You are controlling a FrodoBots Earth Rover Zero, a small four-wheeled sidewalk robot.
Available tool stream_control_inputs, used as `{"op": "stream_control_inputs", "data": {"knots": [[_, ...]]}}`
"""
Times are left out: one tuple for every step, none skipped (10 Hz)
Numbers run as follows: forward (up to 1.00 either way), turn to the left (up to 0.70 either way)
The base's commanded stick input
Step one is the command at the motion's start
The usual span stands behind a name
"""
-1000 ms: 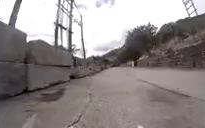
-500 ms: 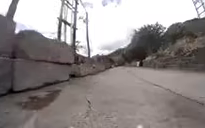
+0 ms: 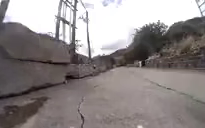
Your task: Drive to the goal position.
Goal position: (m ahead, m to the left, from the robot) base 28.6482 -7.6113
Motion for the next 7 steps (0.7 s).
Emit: {"op": "stream_control_inputs", "data": {"knots": [[1.00, 0.00], [1.00, 0.00], [1.00, 0.00], [1.00, -0.40], [1.00, -0.40], [1.00, -0.36], [1.00, -0.20]]}}
